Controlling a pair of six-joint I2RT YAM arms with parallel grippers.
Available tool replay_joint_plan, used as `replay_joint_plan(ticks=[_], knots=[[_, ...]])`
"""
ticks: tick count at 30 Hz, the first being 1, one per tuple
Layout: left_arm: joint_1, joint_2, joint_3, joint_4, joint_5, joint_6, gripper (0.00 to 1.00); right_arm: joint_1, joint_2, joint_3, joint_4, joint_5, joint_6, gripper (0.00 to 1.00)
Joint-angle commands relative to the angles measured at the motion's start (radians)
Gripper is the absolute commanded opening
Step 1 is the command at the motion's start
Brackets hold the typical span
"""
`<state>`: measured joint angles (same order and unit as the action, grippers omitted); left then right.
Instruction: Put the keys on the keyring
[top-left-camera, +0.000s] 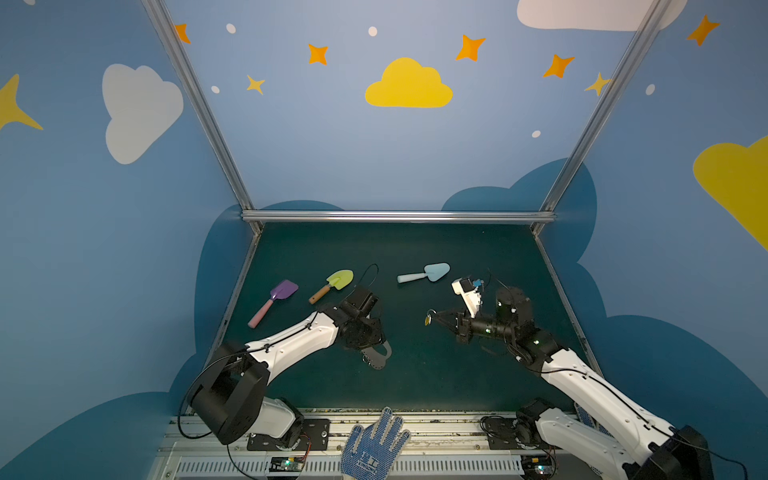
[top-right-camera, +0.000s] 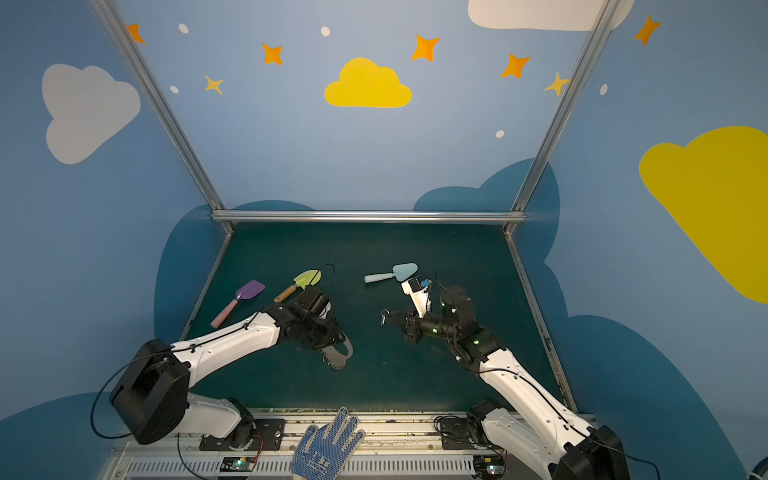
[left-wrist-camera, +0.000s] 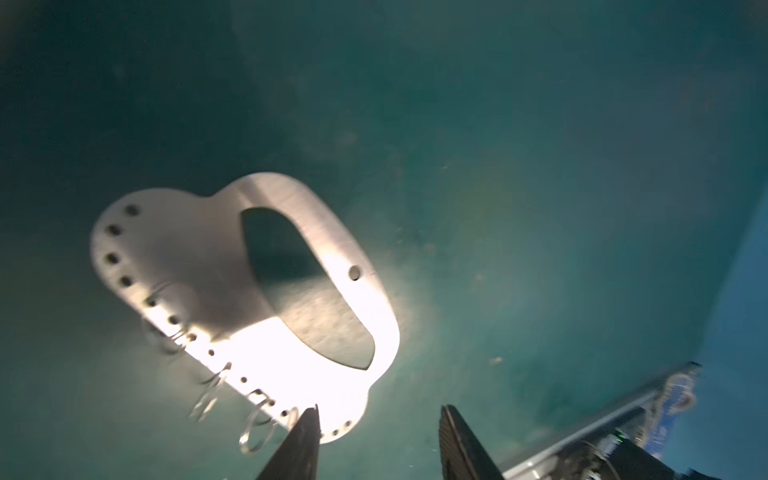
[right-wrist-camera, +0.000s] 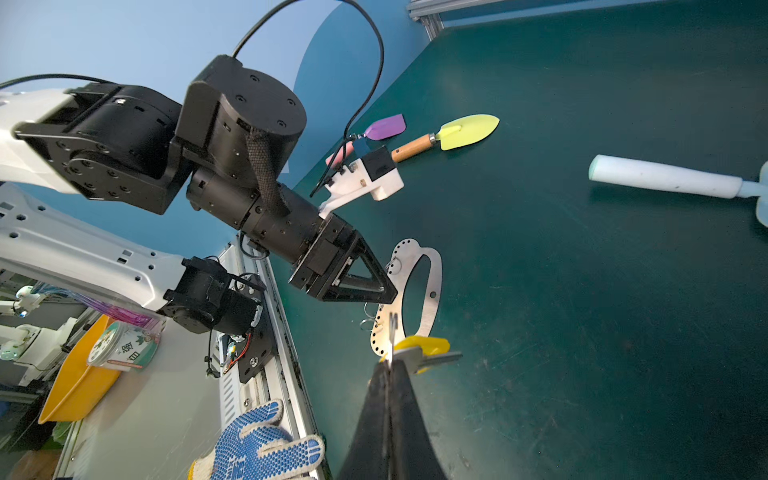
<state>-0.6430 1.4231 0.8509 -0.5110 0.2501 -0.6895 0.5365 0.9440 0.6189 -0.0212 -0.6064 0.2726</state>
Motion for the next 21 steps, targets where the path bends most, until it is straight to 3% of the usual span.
replay_joint_plan(ticks=[1,10,14,21], knots=[[-0.012,-0.037,-0.017,-0.131,-0.092,0.009,0.49,0.003,0.004,0.0,0.021,0.009,0.0,0.0],[-0.035,-0.059,-0.124,-0.063,0.003,-0.031,0.39,0.005,0.035,-0.001,0.03,-0.001,-0.002,0.0],[-0.05,-0.035,-0.118,-0.048,-0.019,-0.028,0.39,0.008,0.044,-0.004,0.029,-0.008,0.0,0.0],[-0.069,0.062,-0.089,0.01,-0.003,-0.008,0.29,0.01,0.024,-0.025,0.041,0.005,0.007,0.0]])
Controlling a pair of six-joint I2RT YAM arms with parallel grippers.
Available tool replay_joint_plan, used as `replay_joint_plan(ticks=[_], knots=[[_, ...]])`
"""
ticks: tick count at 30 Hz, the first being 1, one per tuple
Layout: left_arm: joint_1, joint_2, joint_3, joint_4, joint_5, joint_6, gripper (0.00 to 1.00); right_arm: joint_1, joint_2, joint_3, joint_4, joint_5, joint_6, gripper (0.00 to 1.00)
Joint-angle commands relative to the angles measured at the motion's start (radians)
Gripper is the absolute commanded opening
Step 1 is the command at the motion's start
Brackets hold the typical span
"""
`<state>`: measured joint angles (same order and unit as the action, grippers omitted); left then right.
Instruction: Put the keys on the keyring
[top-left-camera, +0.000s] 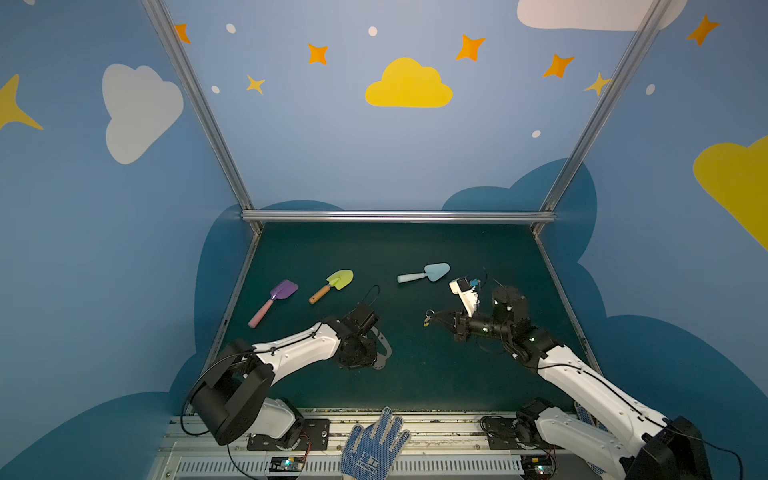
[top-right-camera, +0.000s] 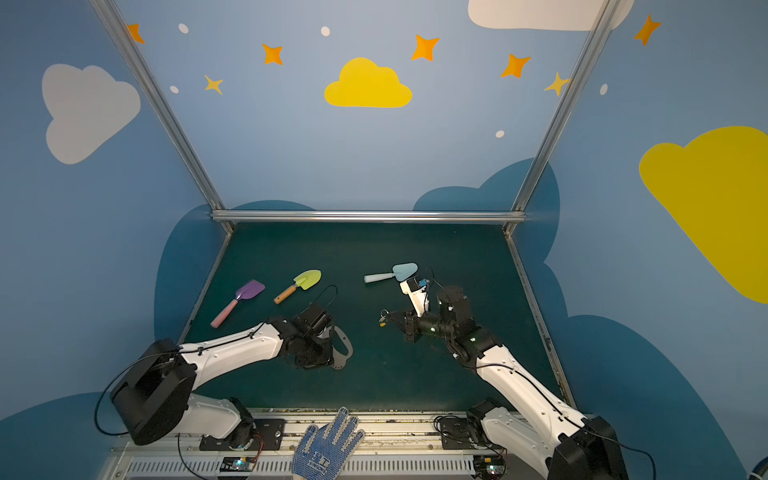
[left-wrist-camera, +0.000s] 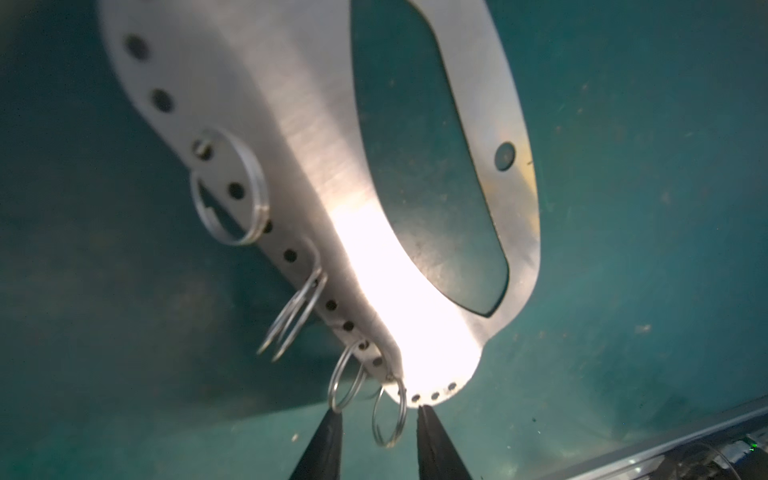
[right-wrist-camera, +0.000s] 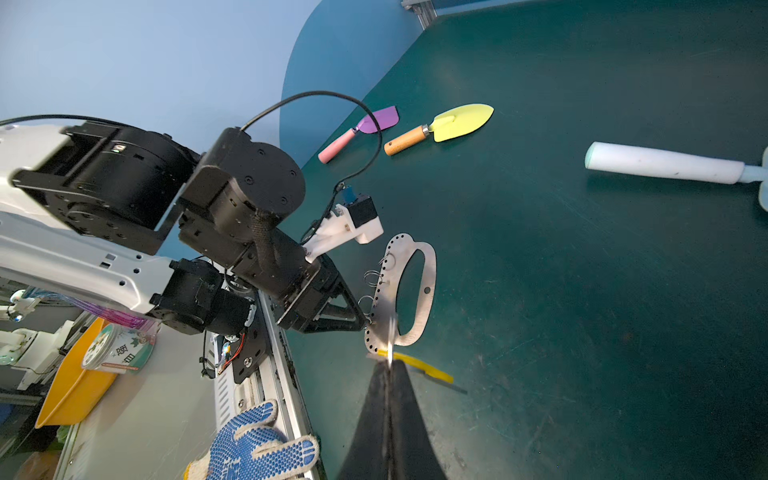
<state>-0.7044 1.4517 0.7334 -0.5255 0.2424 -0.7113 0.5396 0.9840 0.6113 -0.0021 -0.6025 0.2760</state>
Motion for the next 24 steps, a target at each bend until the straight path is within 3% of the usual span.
replay_joint_plan(ticks=[1,7,14,24], knots=[[-0.01,0.047,0.036,0.025,0.001,0.017,0.25,0.006,-0.02,-0.02,0.023,0.004,0.006,0.0],[-0.017,0.101,0.1,0.005,-0.024,0.082,0.04,0.007,-0.028,-0.039,0.017,0.009,0.003,0.0],[-0.019,0.189,0.25,-0.002,-0.058,0.229,0.04,0.01,-0.007,-0.061,0.018,0.027,-0.007,0.0],[-0.025,0.367,0.478,-0.056,0.034,0.476,0.04,0.008,-0.023,-0.101,0.026,0.087,0.005,0.0]])
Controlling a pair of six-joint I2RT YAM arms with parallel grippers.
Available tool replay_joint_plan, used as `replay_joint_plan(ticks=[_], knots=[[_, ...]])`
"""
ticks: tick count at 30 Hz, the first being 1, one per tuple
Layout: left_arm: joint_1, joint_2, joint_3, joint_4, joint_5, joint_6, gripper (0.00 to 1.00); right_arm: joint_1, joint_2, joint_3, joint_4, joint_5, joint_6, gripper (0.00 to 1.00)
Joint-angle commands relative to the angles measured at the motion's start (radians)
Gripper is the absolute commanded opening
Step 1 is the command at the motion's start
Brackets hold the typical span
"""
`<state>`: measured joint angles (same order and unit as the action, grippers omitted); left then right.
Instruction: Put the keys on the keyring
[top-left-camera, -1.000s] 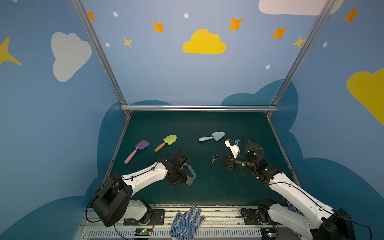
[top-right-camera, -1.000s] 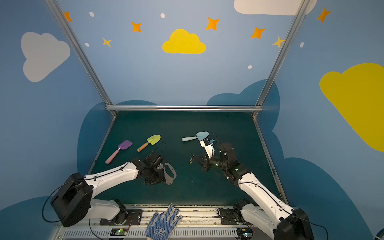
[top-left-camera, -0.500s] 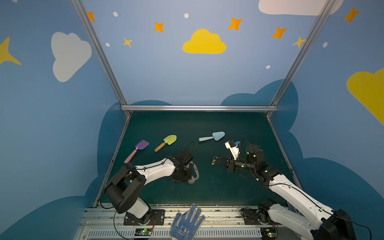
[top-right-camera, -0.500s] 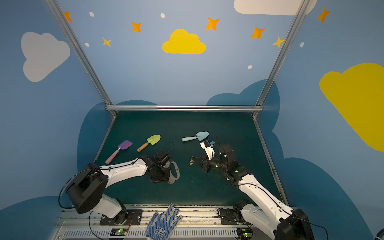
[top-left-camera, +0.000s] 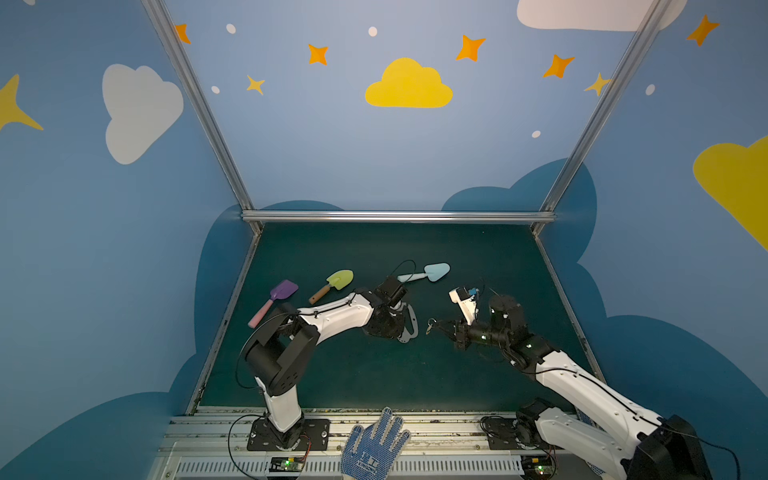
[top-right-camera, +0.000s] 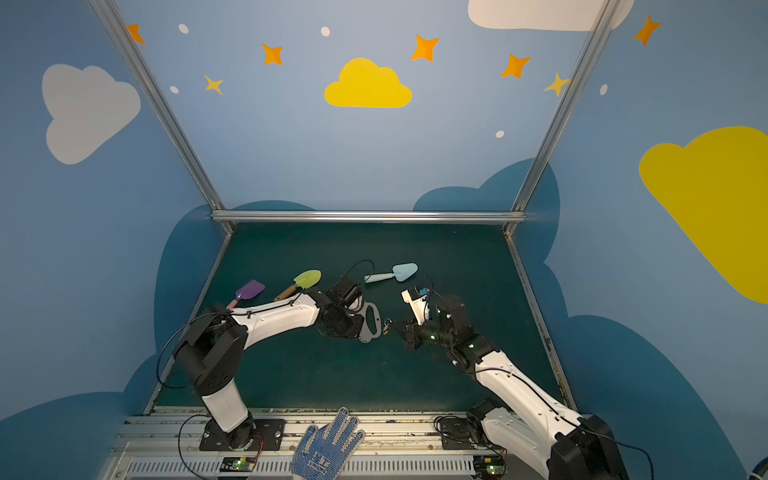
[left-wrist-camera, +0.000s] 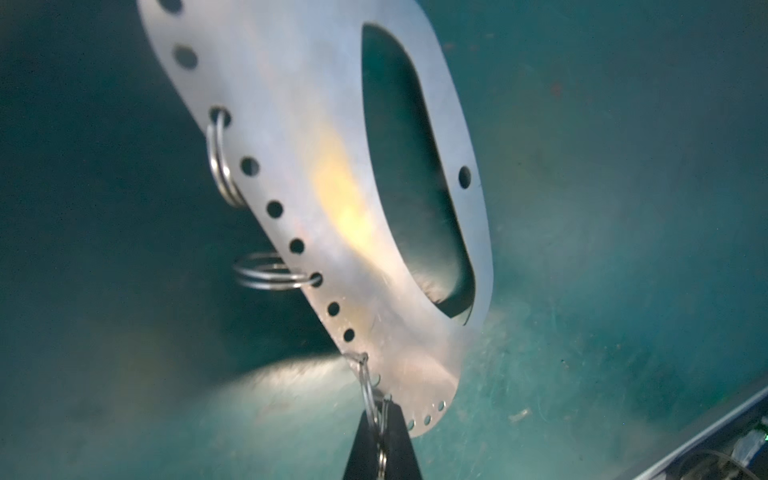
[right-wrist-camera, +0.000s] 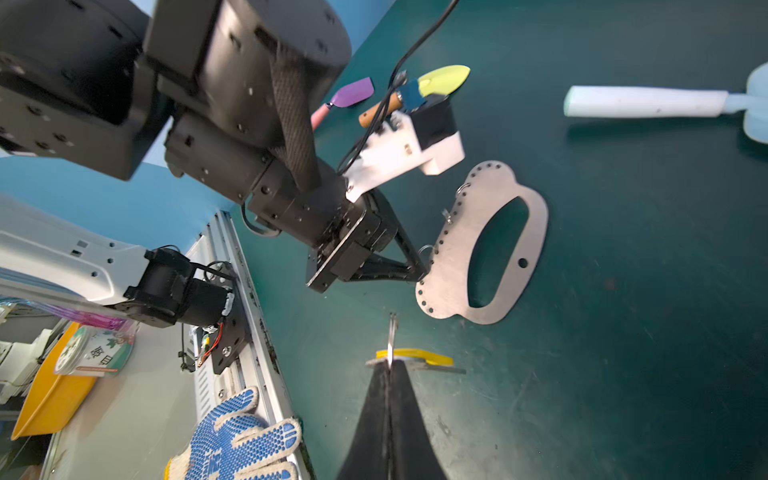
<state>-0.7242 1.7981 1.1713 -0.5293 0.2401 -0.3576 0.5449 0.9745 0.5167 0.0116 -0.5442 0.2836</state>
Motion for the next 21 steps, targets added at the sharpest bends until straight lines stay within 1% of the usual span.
replay_joint_plan(ticks=[1,6,7,8,10,13,14,15,19,21], knots=[[-0.006,0.028,0.046,-0.061,0.038,0.144,0.04,0.004,-0.013,-0.006,0.009,0.033,-0.008,0.0],[-0.013,0.037,0.064,-0.115,-0.017,0.216,0.04,0.006,0.009,-0.003,-0.009,0.035,-0.031,0.0],[-0.014,0.032,0.062,-0.115,-0.021,0.221,0.06,0.006,0.014,-0.002,-0.006,0.034,-0.032,0.0],[-0.017,0.029,0.062,-0.118,-0.063,0.221,0.09,0.006,0.019,-0.003,-0.002,0.033,-0.031,0.0],[-0.017,0.026,0.062,-0.127,-0.097,0.224,0.13,0.007,0.025,-0.001,0.008,0.032,-0.029,0.0],[-0.017,0.008,0.058,-0.136,-0.13,0.206,0.3,0.007,0.023,0.001,0.011,0.036,-0.026,0.0],[-0.017,-0.007,0.05,-0.134,-0.13,0.192,0.35,0.007,0.018,0.001,0.01,0.038,-0.026,0.0],[-0.017,-0.024,0.039,-0.127,-0.127,0.171,0.38,0.007,0.012,-0.001,0.007,0.042,-0.027,0.0],[-0.012,-0.087,-0.003,-0.124,-0.119,0.063,0.43,0.008,-0.016,-0.006,-0.002,0.059,-0.023,0.0],[-0.01,-0.121,-0.037,-0.112,-0.11,-0.018,0.45,0.007,-0.03,-0.008,-0.008,0.07,-0.019,0.0]])
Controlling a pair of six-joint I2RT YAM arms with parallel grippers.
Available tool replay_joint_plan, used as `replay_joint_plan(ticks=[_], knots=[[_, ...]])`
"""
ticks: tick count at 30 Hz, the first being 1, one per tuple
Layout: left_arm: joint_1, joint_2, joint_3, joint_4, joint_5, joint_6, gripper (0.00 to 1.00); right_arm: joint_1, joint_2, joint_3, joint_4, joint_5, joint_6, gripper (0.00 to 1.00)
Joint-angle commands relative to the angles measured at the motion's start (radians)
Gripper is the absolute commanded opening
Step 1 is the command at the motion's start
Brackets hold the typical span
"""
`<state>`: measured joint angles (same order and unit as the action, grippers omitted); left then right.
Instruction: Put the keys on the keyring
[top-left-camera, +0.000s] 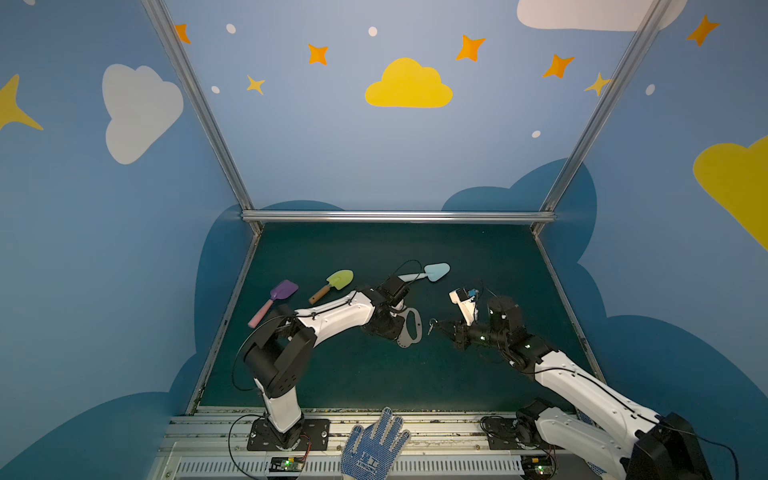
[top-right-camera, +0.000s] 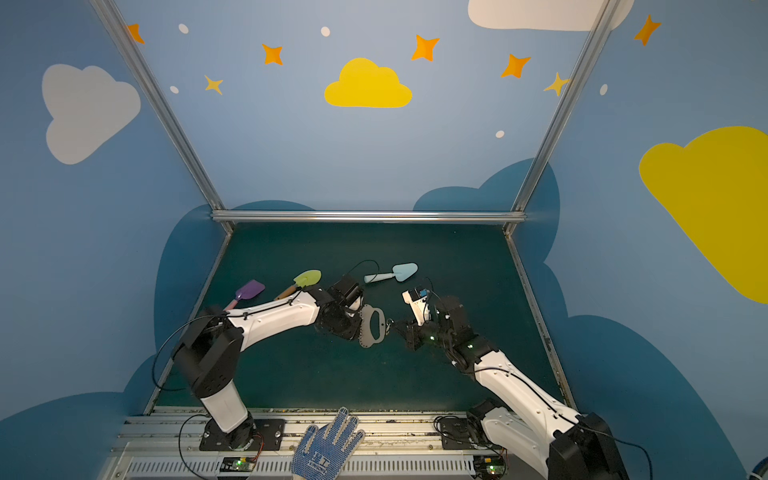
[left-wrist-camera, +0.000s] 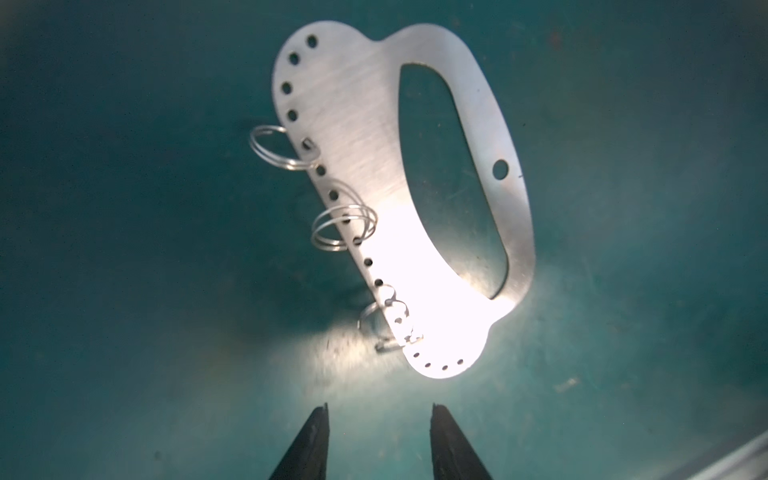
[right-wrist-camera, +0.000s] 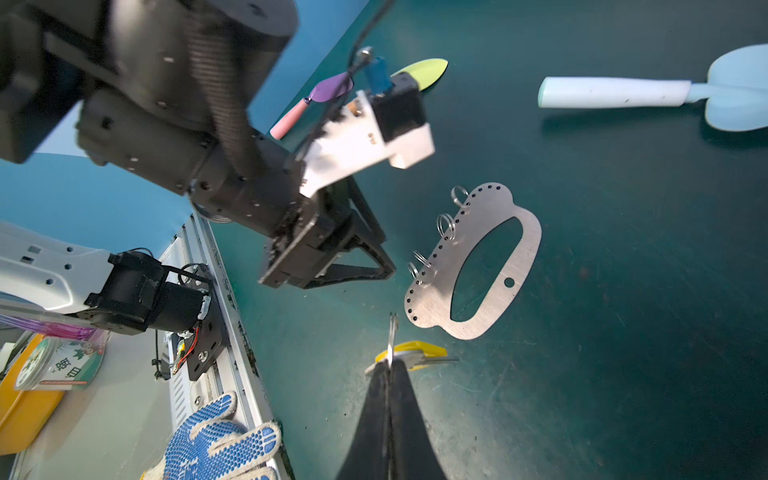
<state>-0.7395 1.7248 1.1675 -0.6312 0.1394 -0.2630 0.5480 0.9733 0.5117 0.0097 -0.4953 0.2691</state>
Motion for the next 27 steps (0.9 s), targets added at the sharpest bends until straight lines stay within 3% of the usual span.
replay_joint_plan(ticks=[1,8,11,17,27], knots=[[0.01,-0.06,-0.046,-0.002,0.003,-0.151,0.47,0.004,-0.034,-0.003,-0.007,0.026,-0.004,0.0],[0.074,-0.116,-0.195,0.18,0.22,-0.511,0.54,0.005,-0.045,-0.001,-0.002,0.044,0.011,0.0],[0.09,-0.128,-0.237,0.262,0.242,-0.626,0.57,0.004,-0.042,-0.002,0.001,0.038,0.01,0.0],[0.117,-0.094,-0.228,0.325,0.281,-0.767,0.61,0.006,-0.044,-0.014,0.016,0.038,0.024,0.0],[0.089,0.026,-0.095,0.157,0.218,-0.832,0.62,0.006,-0.081,-0.027,0.013,0.072,0.03,0.0]])
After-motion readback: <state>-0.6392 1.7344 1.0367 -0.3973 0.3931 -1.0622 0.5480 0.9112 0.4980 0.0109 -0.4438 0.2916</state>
